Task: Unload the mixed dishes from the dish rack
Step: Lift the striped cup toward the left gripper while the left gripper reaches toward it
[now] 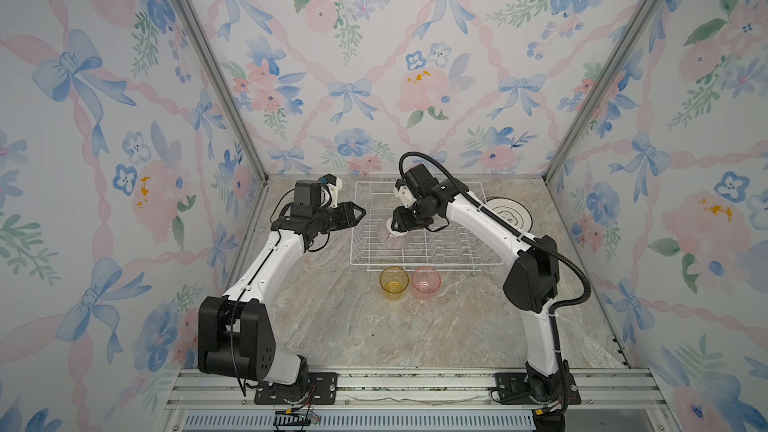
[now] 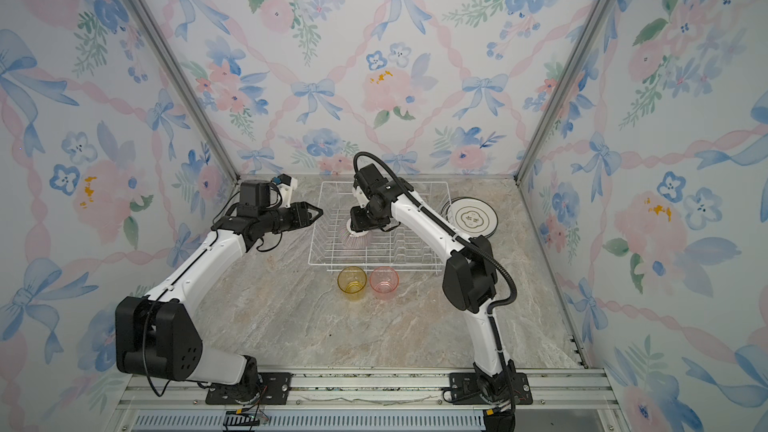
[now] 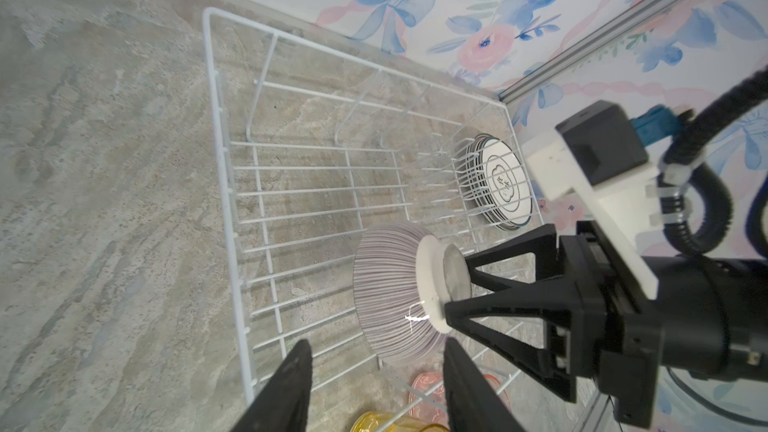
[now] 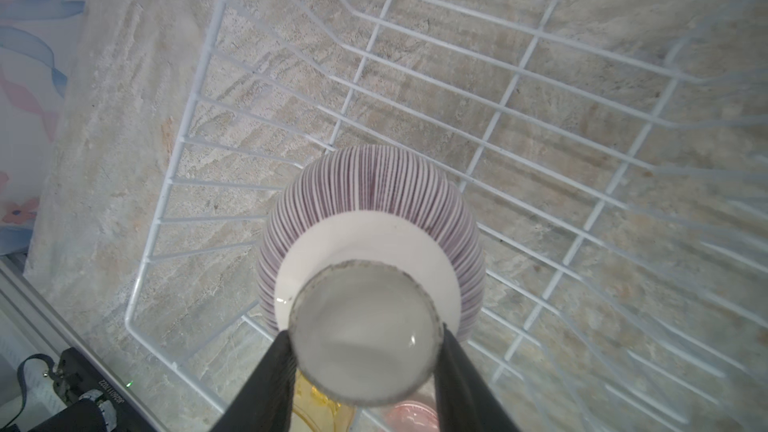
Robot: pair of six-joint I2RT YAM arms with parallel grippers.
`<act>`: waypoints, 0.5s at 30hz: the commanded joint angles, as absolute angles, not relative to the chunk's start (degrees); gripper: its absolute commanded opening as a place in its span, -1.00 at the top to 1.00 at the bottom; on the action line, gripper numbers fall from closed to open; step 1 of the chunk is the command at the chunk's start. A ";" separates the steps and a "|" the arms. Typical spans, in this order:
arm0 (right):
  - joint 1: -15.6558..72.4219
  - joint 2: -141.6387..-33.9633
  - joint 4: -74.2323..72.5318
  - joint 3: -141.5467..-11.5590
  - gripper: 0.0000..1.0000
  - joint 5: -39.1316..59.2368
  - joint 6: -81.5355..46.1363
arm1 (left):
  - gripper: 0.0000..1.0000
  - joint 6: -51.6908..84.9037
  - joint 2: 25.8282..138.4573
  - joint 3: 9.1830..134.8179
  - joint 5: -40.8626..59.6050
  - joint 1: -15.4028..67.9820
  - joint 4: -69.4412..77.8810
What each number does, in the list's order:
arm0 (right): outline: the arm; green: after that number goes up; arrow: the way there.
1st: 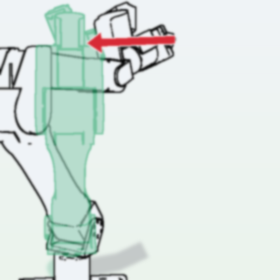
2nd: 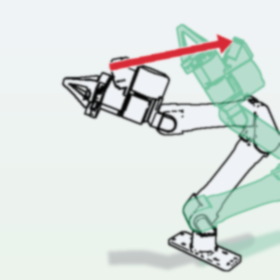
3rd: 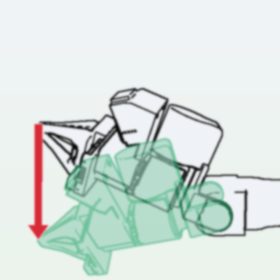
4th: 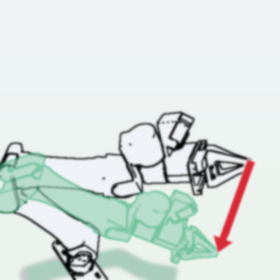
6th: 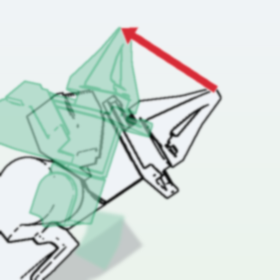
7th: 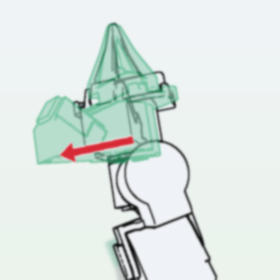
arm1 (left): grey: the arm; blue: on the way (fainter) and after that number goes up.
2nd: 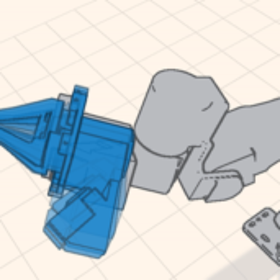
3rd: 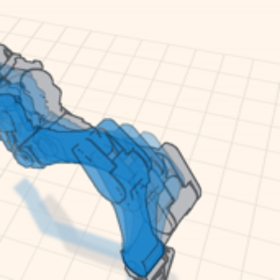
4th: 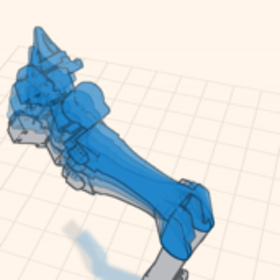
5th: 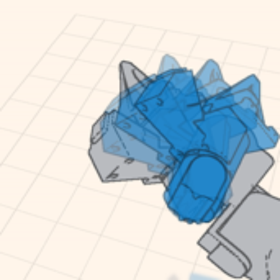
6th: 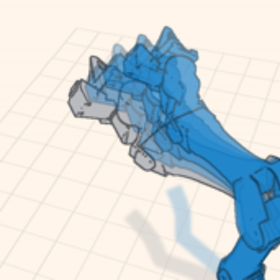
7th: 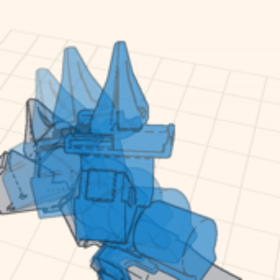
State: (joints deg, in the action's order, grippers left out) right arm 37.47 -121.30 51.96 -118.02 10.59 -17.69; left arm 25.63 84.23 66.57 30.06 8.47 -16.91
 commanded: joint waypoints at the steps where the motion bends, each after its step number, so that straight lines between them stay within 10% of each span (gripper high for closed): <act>1: 35.94 -116.94 45.21 -115.08 0.39 14.74 -21.17 | 0.04 24.46 86.11 69.05 33.49 8.96 -18.74; 15: 30.55 -108.34 25.94 -101.58 0.41 25.94 -31.41 | -0.03 26.84 93.70 73.25 44.81 9.97 -17.92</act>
State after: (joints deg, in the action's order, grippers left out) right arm 31.09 -111.59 33.98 -102.56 21.23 -27.90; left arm 26.17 92.84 71.57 41.34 9.39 -17.87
